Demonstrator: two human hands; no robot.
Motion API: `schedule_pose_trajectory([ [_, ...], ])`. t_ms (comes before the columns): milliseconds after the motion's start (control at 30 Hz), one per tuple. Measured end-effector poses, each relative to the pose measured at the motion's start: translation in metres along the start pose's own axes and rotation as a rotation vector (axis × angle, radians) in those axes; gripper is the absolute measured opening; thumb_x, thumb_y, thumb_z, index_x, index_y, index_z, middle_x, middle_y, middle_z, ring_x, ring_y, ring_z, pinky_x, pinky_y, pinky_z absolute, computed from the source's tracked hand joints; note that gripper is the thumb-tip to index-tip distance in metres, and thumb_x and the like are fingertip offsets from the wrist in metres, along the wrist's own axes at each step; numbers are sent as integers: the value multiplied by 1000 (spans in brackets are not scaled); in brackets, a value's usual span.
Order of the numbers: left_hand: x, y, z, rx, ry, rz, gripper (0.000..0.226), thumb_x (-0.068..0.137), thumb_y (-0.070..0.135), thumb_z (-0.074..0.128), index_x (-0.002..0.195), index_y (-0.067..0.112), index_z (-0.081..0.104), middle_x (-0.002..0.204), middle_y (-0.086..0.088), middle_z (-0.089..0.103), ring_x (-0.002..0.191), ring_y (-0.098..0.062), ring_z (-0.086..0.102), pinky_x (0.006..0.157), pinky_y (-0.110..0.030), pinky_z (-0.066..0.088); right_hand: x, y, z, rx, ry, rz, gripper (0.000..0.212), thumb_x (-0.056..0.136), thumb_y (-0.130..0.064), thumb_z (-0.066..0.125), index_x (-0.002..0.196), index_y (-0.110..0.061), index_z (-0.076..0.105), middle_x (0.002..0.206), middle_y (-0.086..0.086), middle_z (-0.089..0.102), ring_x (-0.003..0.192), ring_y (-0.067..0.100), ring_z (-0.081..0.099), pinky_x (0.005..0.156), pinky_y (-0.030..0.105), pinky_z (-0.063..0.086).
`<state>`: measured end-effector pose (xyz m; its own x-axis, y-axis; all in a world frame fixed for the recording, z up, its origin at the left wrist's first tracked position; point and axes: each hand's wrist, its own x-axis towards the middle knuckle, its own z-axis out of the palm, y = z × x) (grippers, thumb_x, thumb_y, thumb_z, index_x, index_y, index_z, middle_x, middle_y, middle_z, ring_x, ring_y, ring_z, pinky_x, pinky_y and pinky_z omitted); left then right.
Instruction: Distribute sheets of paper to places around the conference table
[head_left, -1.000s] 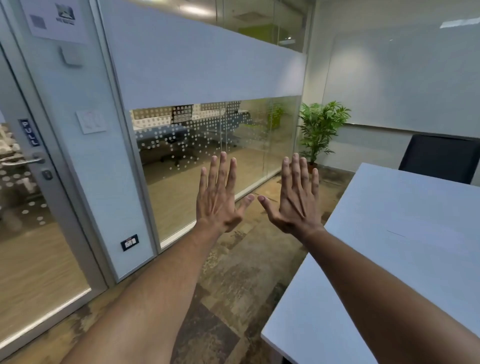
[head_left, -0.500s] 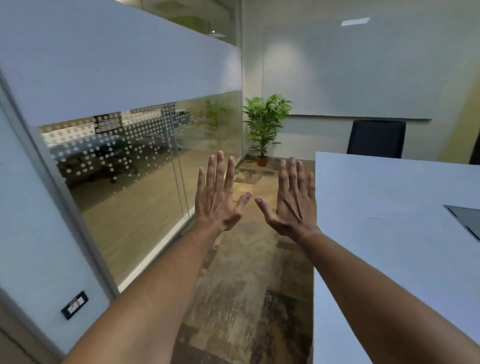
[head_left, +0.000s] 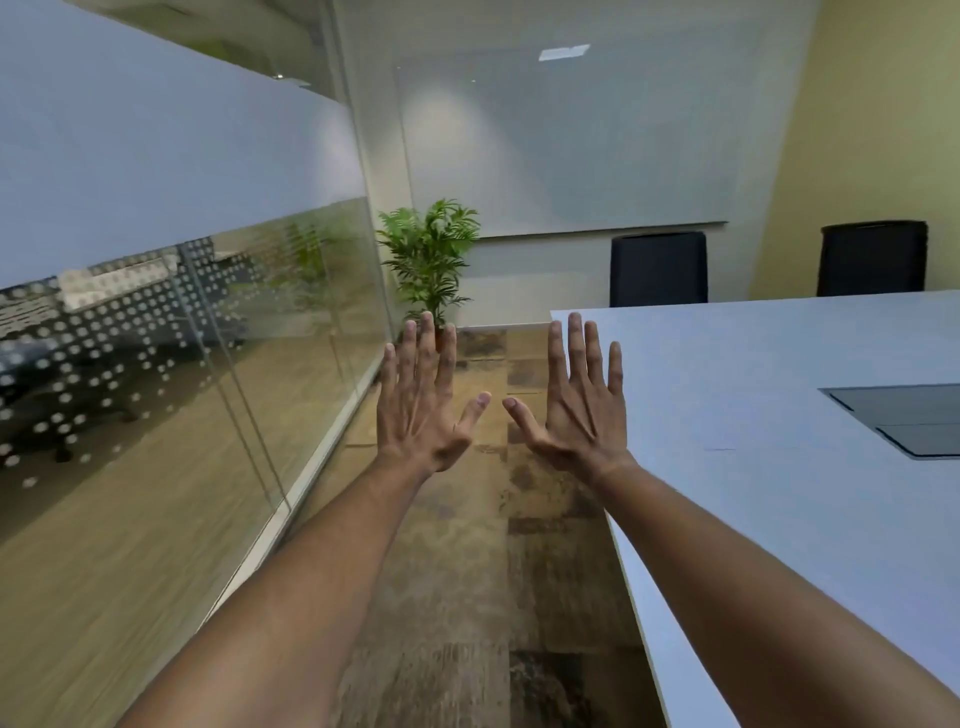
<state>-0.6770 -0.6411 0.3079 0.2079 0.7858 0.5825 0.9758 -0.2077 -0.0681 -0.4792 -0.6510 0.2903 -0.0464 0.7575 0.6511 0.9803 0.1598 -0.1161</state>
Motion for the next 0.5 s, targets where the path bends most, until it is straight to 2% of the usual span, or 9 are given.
schedule_pose_trajectory([
  [367, 149, 16, 110, -175, -3, 177, 91, 93, 64, 31, 153, 16, -18, 160, -12, -26, 148, -26, -23, 121, -48, -8, 94, 63, 77, -166, -31, 174, 99, 87, -77, 15, 157, -12, -9, 166, 13, -11, 153, 29, -13, 122, 51, -6],
  [500, 208, 31, 166, -241, -8, 266, 90, 93, 64, 29, 153, 16, -19, 160, -10, -28, 147, -25, -25, 121, -47, -9, 126, 95, 115, -279, -55, 274, 99, 87, -77, 17, 157, -13, -13, 165, 11, -16, 152, 28, -17, 122, 52, -5],
])
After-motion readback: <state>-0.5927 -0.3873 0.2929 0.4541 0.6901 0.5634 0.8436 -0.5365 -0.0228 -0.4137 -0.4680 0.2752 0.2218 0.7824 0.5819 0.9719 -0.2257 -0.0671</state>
